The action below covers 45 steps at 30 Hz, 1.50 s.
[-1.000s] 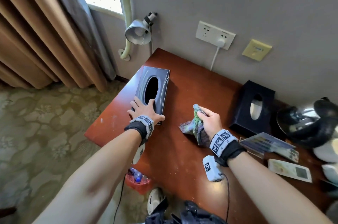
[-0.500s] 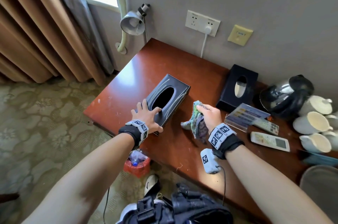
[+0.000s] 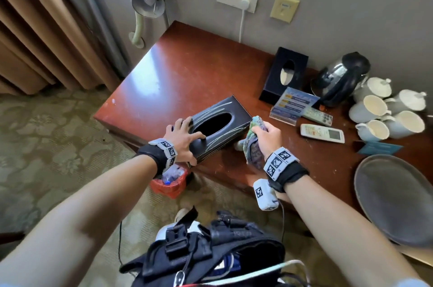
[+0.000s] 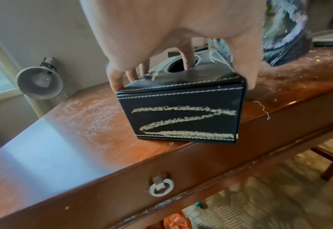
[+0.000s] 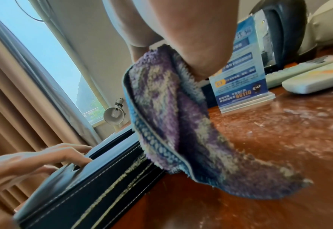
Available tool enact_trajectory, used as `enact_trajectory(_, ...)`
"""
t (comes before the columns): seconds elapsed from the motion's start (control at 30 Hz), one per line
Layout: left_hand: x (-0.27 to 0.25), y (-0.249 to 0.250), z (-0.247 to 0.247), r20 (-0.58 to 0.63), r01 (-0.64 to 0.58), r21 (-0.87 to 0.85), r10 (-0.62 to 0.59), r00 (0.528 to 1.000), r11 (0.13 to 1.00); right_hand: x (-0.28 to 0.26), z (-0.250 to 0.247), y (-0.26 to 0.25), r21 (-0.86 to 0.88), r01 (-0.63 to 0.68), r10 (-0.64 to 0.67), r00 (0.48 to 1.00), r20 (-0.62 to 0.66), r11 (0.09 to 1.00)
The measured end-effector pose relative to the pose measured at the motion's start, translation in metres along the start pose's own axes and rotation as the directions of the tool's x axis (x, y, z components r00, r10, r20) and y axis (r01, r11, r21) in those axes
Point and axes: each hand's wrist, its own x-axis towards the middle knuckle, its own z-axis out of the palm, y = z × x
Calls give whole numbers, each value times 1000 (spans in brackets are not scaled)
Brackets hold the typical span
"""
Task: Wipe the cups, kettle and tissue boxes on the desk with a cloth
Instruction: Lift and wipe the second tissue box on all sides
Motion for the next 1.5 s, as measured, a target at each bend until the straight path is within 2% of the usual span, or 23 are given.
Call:
enact_trajectory(0.13,-2,-16,-4,22,-121,64,120,993,991,-15,-4,0,-89,31,-38,996,-80,996)
enact_trajectory(0.3,6,-29,-8,73,-216,101,209,975,971,-32,-6,-8,-138,-13,-12,984,-175,990)
enact_trajectory(0.5,22,0,-16,63,-370,206,365,929,906,-44,-24,-3,-191,-80,14,946,-325,978)
enact_trajectory(0.67,40,25,-22,126,-487,255,471,873,835,-50,-67,-2,-158,-121,29,870,-493,980)
enact_trajectory(0.77,50,29,-22,85,-502,262,499,863,824,-45,-95,-7,-180,-96,-22,826,-564,979)
enact_trajectory(0.87,54,27,-15,35,-437,221,440,897,872,-39,-103,-8,-268,-89,-71,843,-533,959)
enact_trajectory(1.0,60,20,-10,47,-376,122,374,926,918,-42,-80,18,-393,-165,-17,908,-420,905)
enact_trajectory(1.07,60,15,-6,42,-365,105,362,931,925,-45,-61,43,-426,-134,-27,936,-351,895)
enact_trajectory(1.2,59,9,3,29,-360,103,359,933,927,-42,-31,80,-557,-5,-168,951,-258,830)
enact_trajectory(1.3,62,7,4,5,-385,76,386,923,920,-30,-23,97,-595,40,-240,935,-262,803)
enact_trajectory(1.4,64,7,1,-7,-406,97,409,913,909,-33,-2,101,-569,145,-366,882,-295,809)
enact_trajectory(1.5,63,9,1,-19,-405,124,410,912,906,-47,44,96,-600,331,-517,840,-166,729)
